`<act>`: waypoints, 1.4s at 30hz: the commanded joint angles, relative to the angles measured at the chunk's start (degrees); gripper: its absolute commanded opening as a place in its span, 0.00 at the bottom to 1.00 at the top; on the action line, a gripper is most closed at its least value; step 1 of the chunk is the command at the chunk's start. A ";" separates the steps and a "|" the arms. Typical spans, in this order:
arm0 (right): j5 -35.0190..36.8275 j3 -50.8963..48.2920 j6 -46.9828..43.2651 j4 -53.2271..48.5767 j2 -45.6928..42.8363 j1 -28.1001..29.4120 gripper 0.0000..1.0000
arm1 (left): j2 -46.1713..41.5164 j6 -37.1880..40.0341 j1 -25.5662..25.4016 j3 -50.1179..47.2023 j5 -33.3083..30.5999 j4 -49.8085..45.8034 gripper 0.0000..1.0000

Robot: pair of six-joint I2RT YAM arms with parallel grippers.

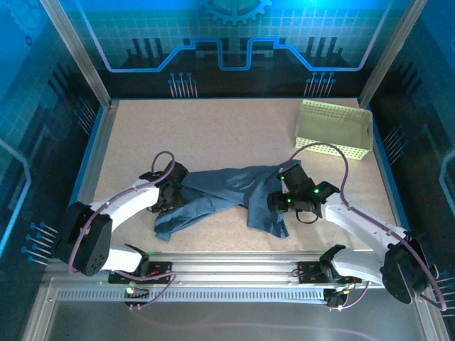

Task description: Fold the inside-out t-shirt

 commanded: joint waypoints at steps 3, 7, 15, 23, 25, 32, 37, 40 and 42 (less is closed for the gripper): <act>4.77 -0.41 3.21 -2.43 -0.65 1.04 0.59 | 2.64 0.71 1.86 2.36 1.88 -1.03 0.46; 8.06 -1.33 6.37 -5.47 -0.22 1.04 0.59 | 1.40 0.26 2.39 1.71 1.54 -0.81 0.35; 4.24 -6.07 11.63 -7.24 -5.02 4.62 0.53 | 0.32 0.51 3.48 0.83 2.80 -0.09 0.16; 2.18 -10.68 17.66 -7.30 -7.39 9.65 0.38 | 0.02 0.69 4.05 0.73 3.30 0.22 0.00; 1.75 -10.72 17.97 -5.76 -6.49 11.08 0.37 | -0.42 0.65 4.03 0.42 3.35 0.27 0.00; 4.26 -9.16 18.32 -3.65 -0.84 13.50 0.31 | -1.91 0.59 4.42 -0.44 3.61 0.61 0.00; 5.76 -8.33 18.21 -3.42 2.11 14.19 0.27 | -3.03 0.60 4.73 -1.13 4.07 0.85 0.00; 6.80 -7.56 18.16 -4.48 2.73 14.59 0.19 | -3.45 0.51 4.92 -1.28 4.02 0.85 0.00; 8.07 -6.73 17.95 -6.37 1.92 14.92 0.13 | -3.87 0.37 5.12 -1.50 4.03 0.91 0.00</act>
